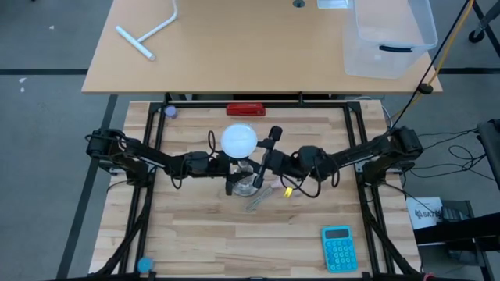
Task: Screw lightbulb
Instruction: Remove the white lightbulb from the silver lamp
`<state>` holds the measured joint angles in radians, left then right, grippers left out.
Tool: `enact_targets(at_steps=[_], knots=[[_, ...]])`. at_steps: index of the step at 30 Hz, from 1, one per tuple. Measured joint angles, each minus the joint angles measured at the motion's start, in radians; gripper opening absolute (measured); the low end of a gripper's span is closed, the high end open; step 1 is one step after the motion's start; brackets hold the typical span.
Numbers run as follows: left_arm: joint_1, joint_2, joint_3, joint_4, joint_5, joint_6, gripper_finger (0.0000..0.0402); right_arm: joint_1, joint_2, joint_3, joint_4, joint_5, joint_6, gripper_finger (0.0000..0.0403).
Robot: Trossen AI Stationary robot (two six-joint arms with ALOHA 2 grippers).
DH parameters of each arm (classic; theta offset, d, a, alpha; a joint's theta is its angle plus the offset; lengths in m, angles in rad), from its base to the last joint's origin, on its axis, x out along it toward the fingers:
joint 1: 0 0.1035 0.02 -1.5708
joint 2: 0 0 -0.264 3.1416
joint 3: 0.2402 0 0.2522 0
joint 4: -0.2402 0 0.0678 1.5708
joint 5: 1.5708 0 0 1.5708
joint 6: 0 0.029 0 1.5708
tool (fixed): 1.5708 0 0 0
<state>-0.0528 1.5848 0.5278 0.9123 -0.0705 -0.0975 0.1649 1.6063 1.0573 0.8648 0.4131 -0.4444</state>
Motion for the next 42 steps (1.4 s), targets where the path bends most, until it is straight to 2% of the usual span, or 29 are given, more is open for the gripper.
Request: enact_targets(at_steps=[8,26,34,42], knots=[[-0.001,0.0,-0.001,0.0,0.025,0.003,0.019,-0.064,-0.042,0.0,-0.099,-0.186,0.072,0.0161],[-0.008,0.001,-0.001,0.013,0.086,0.006,0.019,-0.22,-0.041,0.0,-0.082,-0.676,0.264,0.0161],[-0.008,0.001,-0.001,0.014,0.086,0.004,0.019,-0.239,-0.045,0.0,-0.084,-0.69,0.351,0.0173],[-0.008,0.001,-0.001,0.028,0.089,0.011,0.019,-0.241,-0.071,0.0,-0.096,-0.704,0.371,0.0253]])
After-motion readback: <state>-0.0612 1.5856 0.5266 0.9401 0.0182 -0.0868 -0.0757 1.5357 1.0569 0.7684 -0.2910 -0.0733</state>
